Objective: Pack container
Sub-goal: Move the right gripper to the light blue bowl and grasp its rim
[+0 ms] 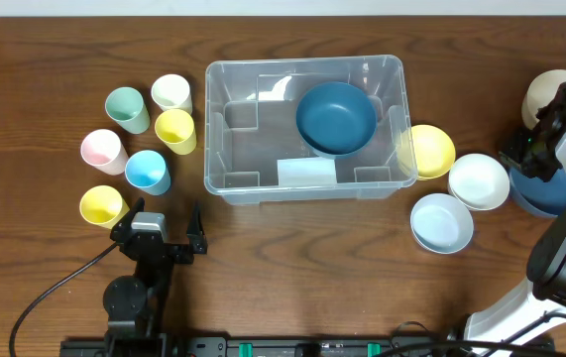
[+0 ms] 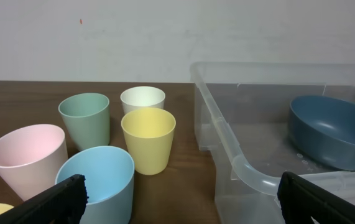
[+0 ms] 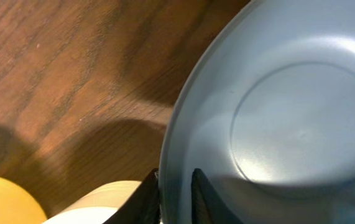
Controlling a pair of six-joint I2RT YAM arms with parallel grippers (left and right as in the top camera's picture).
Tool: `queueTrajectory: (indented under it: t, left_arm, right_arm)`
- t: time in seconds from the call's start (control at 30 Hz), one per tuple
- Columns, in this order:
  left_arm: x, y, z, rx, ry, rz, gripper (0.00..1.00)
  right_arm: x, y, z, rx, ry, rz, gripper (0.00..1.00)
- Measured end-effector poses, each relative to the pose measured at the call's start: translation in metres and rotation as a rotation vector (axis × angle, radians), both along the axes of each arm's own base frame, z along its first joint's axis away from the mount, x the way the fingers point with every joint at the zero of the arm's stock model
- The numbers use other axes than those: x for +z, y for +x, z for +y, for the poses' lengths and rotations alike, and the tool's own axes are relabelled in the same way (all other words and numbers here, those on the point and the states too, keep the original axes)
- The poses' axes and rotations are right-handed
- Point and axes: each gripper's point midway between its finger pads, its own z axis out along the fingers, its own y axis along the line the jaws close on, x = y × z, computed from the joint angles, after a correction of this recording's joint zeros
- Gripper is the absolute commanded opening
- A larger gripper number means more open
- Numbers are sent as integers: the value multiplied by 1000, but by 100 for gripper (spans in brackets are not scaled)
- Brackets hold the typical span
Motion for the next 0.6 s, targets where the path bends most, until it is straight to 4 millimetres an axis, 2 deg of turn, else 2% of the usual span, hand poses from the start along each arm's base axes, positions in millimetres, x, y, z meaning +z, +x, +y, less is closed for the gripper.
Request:
queueTrajectory:
  t: [0.27,0.6]
  left_arm:
    - [0,0,0,0,0,0,98]
    - [0,0,0,0,0,0,98]
  right_arm:
    - [0,-4,-10,-34,-24,6,1]
    - [1,-10,-19,-62,-51,27,1]
